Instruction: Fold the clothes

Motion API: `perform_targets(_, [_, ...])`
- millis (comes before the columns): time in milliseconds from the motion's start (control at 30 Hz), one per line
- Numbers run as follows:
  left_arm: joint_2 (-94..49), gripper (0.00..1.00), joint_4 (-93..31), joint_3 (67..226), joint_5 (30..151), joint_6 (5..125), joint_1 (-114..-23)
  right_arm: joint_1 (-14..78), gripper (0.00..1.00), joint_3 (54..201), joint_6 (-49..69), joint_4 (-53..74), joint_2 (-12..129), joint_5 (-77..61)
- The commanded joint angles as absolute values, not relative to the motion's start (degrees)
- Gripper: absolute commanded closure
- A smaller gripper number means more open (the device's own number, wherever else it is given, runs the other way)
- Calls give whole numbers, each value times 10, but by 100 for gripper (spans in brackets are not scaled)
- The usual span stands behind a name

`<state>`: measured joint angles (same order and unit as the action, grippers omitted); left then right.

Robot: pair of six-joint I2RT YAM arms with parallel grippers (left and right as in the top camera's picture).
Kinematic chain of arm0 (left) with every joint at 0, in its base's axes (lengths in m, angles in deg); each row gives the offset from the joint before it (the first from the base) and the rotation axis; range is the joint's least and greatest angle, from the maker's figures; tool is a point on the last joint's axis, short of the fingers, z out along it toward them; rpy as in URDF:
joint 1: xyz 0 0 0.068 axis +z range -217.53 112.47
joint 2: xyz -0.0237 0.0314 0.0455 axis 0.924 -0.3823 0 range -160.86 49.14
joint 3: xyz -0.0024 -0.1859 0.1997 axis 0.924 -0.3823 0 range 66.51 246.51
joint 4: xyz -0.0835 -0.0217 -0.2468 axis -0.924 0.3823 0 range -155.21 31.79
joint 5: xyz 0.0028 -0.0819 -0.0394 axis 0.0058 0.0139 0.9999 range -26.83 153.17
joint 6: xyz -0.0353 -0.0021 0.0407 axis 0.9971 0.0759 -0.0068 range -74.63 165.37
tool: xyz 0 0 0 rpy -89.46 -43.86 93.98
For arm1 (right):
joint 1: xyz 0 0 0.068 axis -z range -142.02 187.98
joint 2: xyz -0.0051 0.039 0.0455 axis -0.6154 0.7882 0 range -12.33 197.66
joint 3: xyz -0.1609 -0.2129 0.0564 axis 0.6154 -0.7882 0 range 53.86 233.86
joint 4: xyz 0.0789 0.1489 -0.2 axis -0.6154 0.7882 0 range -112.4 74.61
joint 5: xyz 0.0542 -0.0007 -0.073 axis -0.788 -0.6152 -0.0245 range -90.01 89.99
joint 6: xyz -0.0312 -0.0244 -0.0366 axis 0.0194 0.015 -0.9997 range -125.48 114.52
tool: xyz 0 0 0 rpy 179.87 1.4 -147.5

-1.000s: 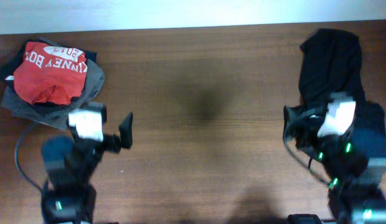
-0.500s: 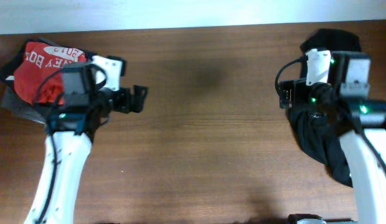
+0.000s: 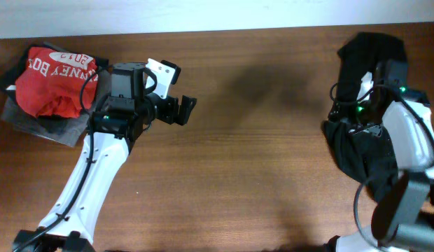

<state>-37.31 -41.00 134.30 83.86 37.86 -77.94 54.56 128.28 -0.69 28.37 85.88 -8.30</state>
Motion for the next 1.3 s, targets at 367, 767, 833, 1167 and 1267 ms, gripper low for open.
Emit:
perform_targets(367, [-382,1,-410,1357,846,372,-780,560,18,1229,20,203,950,-86])
perform_targets(767, [-381,9,-423,1357,850,424,-784,559,63,1165,26,92,962,-116])
perform_targets(833, [-379,20,-435,1357,859,442,-784,557,84,1163,26,83,962,-141])
perform_targets(1167, [-372,50,-484,1357,815,445,-762,441,96,1209,23,74,960,-266])
perform_targets(1267, [-372,51,-480,1357,791,445,-744,367,96,1243,24,87,960,-266])
